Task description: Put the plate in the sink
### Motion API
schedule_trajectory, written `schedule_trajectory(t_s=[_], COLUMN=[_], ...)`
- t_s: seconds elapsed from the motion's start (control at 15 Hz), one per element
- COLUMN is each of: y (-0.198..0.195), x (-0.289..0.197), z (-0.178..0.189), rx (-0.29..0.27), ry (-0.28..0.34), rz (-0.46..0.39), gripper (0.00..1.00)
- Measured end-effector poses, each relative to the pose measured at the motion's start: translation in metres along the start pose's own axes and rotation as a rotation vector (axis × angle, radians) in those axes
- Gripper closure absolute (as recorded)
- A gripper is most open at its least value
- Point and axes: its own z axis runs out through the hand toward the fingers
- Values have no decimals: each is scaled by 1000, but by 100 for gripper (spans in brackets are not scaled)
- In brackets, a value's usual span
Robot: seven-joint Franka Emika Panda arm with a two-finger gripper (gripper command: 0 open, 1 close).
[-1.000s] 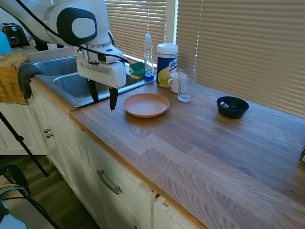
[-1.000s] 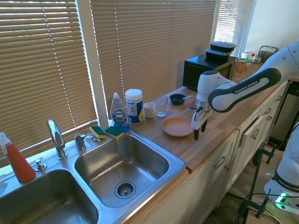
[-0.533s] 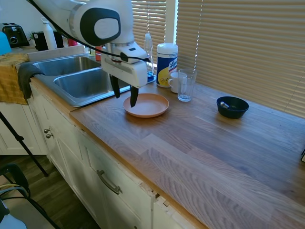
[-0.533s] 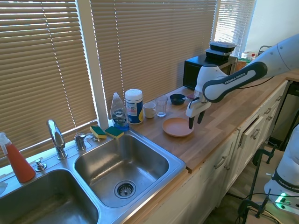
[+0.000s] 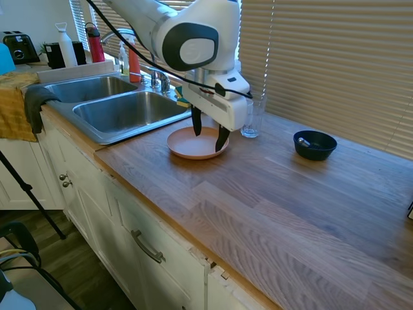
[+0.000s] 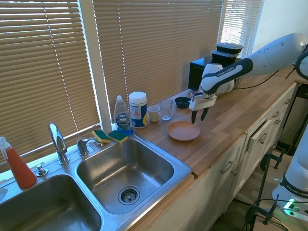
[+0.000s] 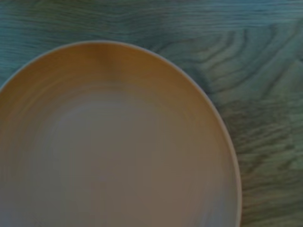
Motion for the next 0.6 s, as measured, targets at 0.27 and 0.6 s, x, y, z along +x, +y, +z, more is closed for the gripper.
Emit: schedule_trajectory(t_s=[0.27,0.6], y=[-6,-8], x=[24,24], z=[18,28], rx=[21,27], ry=[-83,-161], rz=[-41,-57], gripper=[0,100])
